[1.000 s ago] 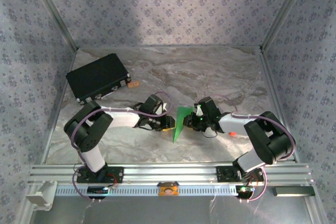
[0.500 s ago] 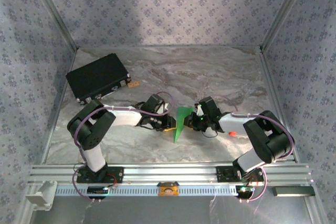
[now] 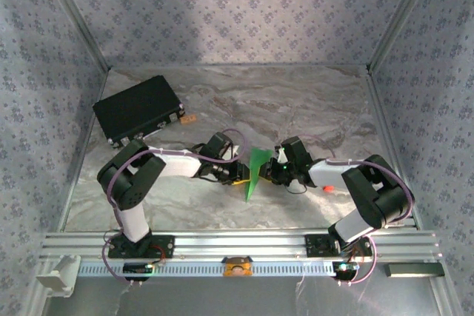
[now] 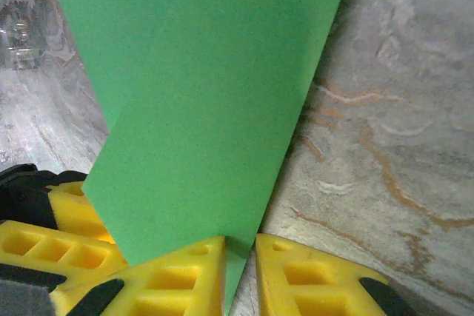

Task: Fold a paper plane with a square sheet of paper (pick it up from the middle)
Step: Turn over a paper plane at the center of the table.

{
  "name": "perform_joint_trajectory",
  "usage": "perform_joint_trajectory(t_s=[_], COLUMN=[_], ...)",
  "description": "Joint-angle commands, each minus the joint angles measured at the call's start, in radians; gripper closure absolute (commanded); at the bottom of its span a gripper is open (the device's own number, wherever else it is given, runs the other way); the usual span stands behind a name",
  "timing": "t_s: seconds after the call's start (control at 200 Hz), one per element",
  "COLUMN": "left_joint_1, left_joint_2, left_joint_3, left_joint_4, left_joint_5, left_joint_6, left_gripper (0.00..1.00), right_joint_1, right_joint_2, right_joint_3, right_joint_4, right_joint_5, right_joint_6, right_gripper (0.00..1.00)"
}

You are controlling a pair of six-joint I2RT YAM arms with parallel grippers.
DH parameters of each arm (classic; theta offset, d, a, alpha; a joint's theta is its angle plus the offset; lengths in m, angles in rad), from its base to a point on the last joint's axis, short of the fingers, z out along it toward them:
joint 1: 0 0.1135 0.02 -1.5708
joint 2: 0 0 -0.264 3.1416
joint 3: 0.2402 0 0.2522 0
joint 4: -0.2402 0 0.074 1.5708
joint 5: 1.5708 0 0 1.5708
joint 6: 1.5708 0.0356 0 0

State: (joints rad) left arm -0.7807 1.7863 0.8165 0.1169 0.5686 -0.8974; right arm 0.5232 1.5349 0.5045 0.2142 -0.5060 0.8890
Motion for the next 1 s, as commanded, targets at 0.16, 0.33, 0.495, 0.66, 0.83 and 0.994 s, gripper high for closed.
perform_joint_trajectory(t_s=[0.16,0.33,0.495,0.66,0.83,0.994], left_joint_1=[-0.017,-0.021,-0.022,-0.025,-0.029,-0.035], left_joint_2=[0.021,0.024,0.029,0.036,0.033,0.038], left_joint_3=[0.015,0.015,0.015,0.016,0.021,0.026], left_joint_4=[0.061,0.075,0.079,0.087,0.09,0.094], left_joint_5=[0.027,0.031,0.036,0.037,0.034,0.031], left_joint_6=[-0.017,-0.017,-0.018,-0.022,-0.025,-0.028], left_gripper=[0.74,0.74,0.76,0.79,0.83,0.86], right_joint_1=[0.02,0.019,0.017,0.018,0.017,0.016], right_joint_2=[0.041,0.043,0.048,0.051,0.051,0.053], right_joint_3=[-0.022,-0.025,-0.025,-0.026,-0.025,-0.027], right_joint_4=[0.064,0.067,0.071,0.072,0.073,0.077], right_joint_5=[-0.026,-0.025,-0.027,-0.03,-0.03,-0.029], right_joint_6=[0.021,0.024,0.024,0.026,0.028,0.031], right_gripper=[0.81,0.81,0.81,0.81,0.81,0.81])
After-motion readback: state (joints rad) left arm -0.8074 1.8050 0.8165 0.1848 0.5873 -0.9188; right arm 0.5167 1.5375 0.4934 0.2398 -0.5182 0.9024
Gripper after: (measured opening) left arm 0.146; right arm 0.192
